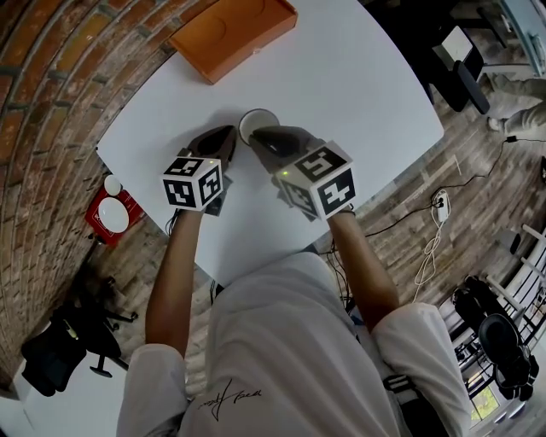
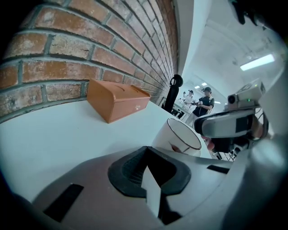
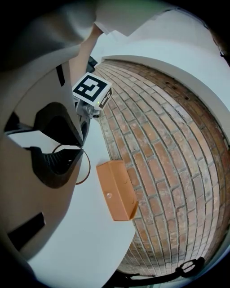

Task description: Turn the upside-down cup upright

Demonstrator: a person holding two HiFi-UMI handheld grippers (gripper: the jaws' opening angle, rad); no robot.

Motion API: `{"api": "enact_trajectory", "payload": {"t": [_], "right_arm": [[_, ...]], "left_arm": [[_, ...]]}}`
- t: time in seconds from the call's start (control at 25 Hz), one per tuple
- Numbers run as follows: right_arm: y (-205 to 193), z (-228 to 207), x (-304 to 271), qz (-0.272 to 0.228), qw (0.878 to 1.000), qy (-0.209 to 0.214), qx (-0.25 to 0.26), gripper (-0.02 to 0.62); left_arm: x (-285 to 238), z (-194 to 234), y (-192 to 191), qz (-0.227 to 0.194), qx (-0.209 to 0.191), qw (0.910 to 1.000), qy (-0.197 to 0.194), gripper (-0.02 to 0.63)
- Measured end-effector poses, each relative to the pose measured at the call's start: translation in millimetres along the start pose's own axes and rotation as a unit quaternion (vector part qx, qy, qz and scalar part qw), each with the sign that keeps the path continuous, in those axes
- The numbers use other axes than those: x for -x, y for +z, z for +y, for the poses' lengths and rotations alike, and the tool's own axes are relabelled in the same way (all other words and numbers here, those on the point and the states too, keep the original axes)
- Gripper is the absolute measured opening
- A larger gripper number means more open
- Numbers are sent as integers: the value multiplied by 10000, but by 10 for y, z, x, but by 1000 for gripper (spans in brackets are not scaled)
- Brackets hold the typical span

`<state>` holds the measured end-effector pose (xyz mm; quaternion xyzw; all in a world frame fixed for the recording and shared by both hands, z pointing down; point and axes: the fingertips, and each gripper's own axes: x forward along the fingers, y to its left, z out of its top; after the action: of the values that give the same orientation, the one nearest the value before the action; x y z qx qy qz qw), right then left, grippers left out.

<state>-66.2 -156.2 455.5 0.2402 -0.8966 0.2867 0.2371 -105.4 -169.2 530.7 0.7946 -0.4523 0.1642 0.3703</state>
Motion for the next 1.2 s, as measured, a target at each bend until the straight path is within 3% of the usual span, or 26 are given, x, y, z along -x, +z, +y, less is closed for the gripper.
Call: {"api": "enact_trajectory", "payload": {"t": [0.64,1.2], "right_arm": [[-56,313,466,-318,9994,-107,68,34],[-79,680,991,-771,9954,-568,-49,21]], "left_arm": [[581,-390,-31,-231,169,9995,-106,9],[1260,-838,170,-1093,176,9938,-85,9]]}}
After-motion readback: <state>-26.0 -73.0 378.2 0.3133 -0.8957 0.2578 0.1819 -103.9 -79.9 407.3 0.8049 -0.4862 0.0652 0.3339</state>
